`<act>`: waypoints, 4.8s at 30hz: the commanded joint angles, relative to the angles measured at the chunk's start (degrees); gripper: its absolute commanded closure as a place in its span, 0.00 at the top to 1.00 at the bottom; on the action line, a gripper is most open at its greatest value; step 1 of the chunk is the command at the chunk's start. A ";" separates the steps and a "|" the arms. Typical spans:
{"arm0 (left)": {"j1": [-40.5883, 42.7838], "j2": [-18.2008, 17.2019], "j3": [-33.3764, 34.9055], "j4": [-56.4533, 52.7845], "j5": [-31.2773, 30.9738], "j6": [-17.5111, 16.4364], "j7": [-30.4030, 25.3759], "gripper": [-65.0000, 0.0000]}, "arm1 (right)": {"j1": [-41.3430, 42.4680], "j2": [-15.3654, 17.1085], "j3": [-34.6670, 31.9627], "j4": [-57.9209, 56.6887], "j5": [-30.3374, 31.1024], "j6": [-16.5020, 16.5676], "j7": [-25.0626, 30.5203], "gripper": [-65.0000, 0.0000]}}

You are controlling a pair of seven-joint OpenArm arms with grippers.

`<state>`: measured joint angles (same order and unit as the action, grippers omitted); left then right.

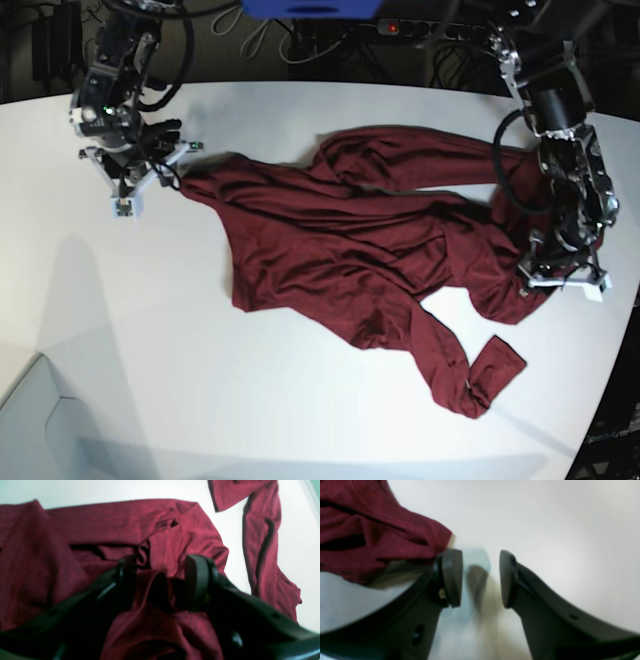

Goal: Layout the t-shirt on the table in an organized manner, then fold the t-shirt properly

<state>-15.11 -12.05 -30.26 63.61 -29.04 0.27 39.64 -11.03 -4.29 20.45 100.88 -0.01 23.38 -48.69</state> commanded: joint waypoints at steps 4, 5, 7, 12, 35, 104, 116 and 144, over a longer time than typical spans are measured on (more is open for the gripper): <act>-3.74 -0.65 -0.02 -1.86 -0.55 -0.14 -0.82 0.46 | 0.70 0.21 -0.01 0.88 0.32 0.84 1.08 0.39; -4.18 -0.65 -0.02 -2.56 -0.55 -0.14 -0.82 0.45 | 0.70 0.21 -0.01 0.88 0.32 0.84 1.08 0.39; -5.06 -0.65 -0.02 -3.97 -0.55 -0.14 -1.00 0.41 | 0.79 0.21 -0.01 0.88 0.32 0.84 1.08 0.39; -5.41 -0.83 3.58 -8.54 -0.55 -0.14 -8.74 0.13 | 0.96 0.21 -0.01 0.88 0.32 0.84 1.08 0.39; -22.38 -6.80 2.79 -13.90 -0.55 -0.05 -16.91 0.00 | 0.61 1.44 0.26 0.88 0.32 0.84 1.08 0.39; 13.40 -16.65 12.46 -11.88 -1.16 -0.14 -25.97 0.44 | -2.56 2.23 -22.34 -2.20 0.05 0.76 1.17 0.39; 19.99 -9.70 -7.15 17.04 -1.25 -0.14 -10.85 0.44 | -7.92 4.08 -26.73 14.33 0.05 0.84 0.73 0.39; 9.27 -8.12 -1.08 -7.22 -0.55 -0.23 -18.49 0.44 | 29.71 6.01 -25.50 -32.35 -0.03 0.67 8.03 0.56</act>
<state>-5.85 -19.38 -31.18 56.01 -29.67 -0.45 20.14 17.61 1.74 -5.08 67.48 -0.38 23.99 -41.21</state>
